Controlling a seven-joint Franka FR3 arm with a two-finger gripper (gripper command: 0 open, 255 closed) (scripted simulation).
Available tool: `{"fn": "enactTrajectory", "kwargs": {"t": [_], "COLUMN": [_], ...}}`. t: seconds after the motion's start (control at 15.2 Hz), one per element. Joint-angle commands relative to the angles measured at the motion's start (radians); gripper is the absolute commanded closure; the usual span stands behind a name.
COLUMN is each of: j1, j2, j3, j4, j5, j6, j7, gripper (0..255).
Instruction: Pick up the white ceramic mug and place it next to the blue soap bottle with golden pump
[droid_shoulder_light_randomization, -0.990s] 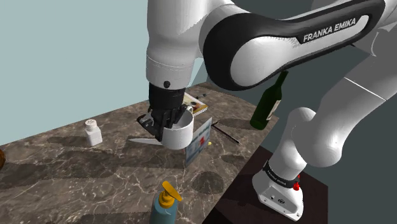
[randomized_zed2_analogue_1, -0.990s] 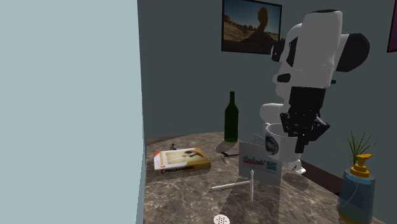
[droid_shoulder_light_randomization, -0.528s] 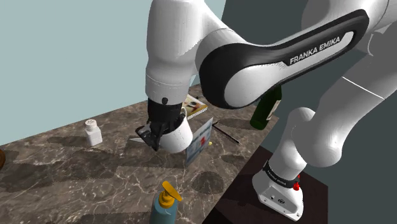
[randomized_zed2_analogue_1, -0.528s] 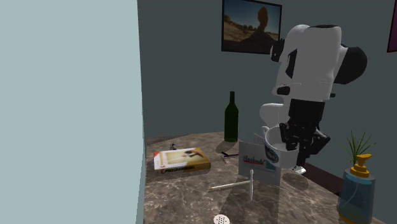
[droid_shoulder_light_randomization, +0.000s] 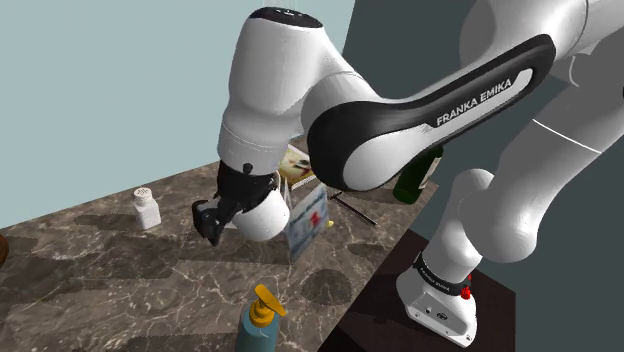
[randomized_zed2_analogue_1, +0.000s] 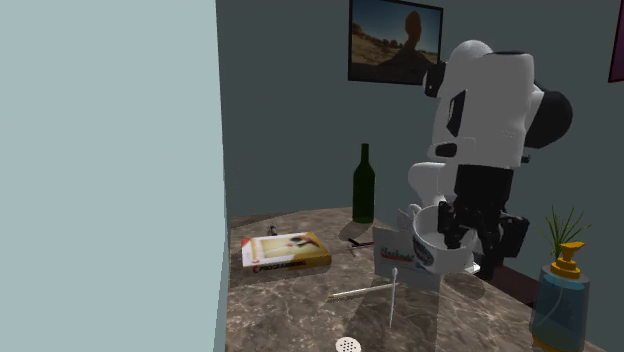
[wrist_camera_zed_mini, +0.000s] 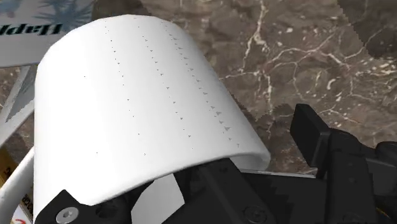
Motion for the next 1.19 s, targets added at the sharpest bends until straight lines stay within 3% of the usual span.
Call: {"fn": "enactTrajectory", "kwargs": {"t": [0.0, 0.2, 0.26, 0.33, 0.66, 1.12], "j1": [-0.003, -0.008, -0.005, -0.005, -0.02, -0.015], "j2": [0.035, 0.06, 0.059, 0.059, 0.253, 0.279], "j3": [0.006, 0.012, 0.017, 0.017, 0.029, 0.02], "j4": [-0.044, -0.063, -0.037, -0.037, 0.438, 0.389], "j5": [-0.01, -0.027, -0.037, -0.037, -0.092, -0.108], "j6": [-0.078, -0.037, 0.268, 0.268, -0.336, -0.267], "j7": [0.018, 0.033, 0.039, 0.04, 0.472, 0.486], "gripper": [255, 255, 255, 0, 0, 0]}}
